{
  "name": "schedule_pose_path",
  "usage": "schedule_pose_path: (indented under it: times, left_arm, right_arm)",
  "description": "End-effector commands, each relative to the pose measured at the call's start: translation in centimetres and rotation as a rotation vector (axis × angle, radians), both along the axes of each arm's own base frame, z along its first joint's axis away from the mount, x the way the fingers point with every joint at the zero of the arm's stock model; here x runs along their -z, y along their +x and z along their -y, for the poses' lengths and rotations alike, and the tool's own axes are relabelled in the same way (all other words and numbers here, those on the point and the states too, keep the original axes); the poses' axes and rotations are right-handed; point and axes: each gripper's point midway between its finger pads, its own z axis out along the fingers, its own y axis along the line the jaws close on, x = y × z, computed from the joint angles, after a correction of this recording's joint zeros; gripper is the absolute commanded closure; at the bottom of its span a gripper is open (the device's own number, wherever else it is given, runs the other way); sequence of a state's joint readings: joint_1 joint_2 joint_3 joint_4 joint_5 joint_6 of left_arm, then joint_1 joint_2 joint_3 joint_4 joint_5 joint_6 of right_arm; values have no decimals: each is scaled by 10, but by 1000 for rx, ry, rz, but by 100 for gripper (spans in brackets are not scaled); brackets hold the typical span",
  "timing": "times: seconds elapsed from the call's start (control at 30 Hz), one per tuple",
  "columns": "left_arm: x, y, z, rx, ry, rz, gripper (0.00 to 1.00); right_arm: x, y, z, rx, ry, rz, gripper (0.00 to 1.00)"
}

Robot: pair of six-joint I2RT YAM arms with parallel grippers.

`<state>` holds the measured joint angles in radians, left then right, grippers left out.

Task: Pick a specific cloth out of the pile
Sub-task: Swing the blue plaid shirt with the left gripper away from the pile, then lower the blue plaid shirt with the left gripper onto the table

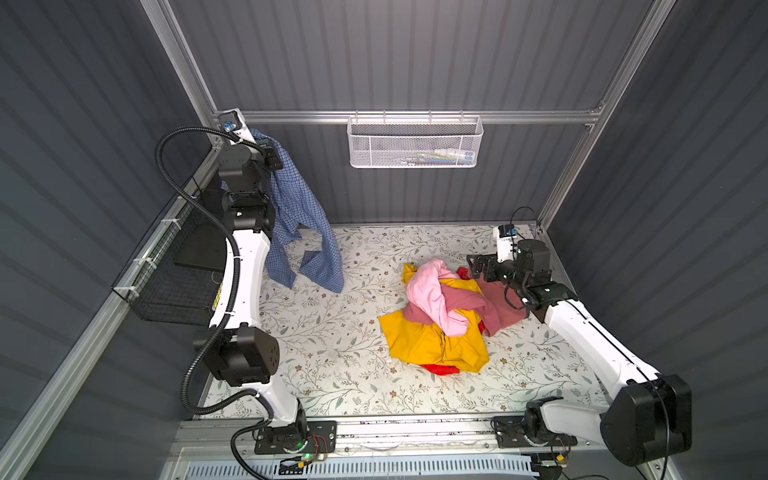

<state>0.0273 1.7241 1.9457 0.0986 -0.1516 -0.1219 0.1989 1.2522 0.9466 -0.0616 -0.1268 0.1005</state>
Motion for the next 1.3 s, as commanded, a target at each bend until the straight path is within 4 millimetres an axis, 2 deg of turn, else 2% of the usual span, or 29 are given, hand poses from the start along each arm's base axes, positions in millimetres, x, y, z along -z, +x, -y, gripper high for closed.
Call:
schedule_pose_path:
  times: [0.0, 0.13, 0.47, 0.57, 0.73, 0.97, 1.13, 1.17, 1.27]
  left_arm:
    - [-22, -14, 17, 109, -90, 100, 100]
    - [-6, -6, 42, 196, -133, 69, 100]
    - [40, 4, 121, 376, -192, -22, 100]
    - [51, 11, 135, 406, -212, -49, 100]
    - [78, 16, 138, 410, -259, -94, 100]
    - [133, 13, 133, 380, -311, -187, 100]
    - [168, 2, 107, 263, -303, -255, 100]
    - [181, 0, 101, 247, -311, -281, 100]
    - [204, -8, 82, 207, -341, -325, 100]
  right_arm:
    - [3, -4, 2, 16, 17, -18, 1]
    - [5, -6, 2, 18, 31, -28, 1]
    - [12, -9, 1, 16, 41, -46, 1]
    - [11, -10, 1, 18, 47, -38, 1]
    - [15, -12, 4, 28, 43, -36, 1]
    - [22, -14, 4, 26, 41, -48, 1]
    - [27, -16, 4, 24, 43, -58, 1]
    - [27, -17, 3, 23, 43, -60, 1]
    - [29, -17, 4, 25, 43, -61, 1]
